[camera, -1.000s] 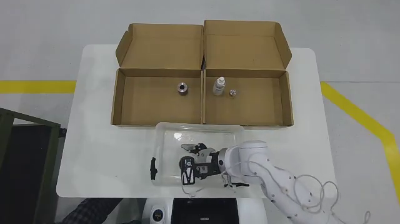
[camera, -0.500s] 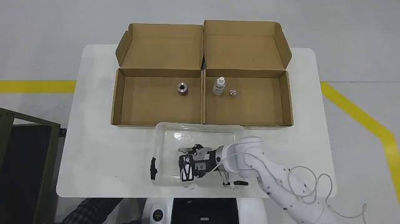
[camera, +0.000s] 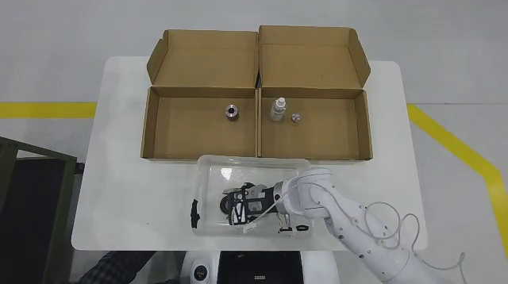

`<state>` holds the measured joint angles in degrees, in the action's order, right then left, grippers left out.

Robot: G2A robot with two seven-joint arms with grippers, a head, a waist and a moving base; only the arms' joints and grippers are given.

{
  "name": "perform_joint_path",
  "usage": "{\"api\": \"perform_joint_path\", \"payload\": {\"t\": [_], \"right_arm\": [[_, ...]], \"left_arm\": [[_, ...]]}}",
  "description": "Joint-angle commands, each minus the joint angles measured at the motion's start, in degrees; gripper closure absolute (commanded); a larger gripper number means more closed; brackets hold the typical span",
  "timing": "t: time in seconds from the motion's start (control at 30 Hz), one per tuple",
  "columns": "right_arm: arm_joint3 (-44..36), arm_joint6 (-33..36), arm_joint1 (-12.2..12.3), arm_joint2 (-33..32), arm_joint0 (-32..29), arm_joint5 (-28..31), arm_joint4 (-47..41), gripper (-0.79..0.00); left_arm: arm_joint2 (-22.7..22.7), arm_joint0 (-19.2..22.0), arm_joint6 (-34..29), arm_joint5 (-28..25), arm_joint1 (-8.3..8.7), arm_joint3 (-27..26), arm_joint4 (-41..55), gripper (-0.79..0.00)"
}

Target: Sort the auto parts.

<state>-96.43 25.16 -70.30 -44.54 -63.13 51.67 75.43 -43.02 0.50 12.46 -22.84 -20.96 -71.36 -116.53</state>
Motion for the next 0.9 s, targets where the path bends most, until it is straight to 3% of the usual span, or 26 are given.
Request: {"api": "perform_joint_path", "payload": {"t": [0.0,0.87], "right_arm": [[-0.33,-0.29,0.13,-0.41,-0.05,0.16,-0.6,0.0],[-3.22,-5.81,2.76,-11.14,-2.37,2.41,-19.02,0.0]], "left_arm": [[0.0,0.0,0.0,0.0,0.0,0.0,0.0,-0.785],[0.0,0.0,0.0,0.0,0.0,0.0,0.0,-0.785]]}}
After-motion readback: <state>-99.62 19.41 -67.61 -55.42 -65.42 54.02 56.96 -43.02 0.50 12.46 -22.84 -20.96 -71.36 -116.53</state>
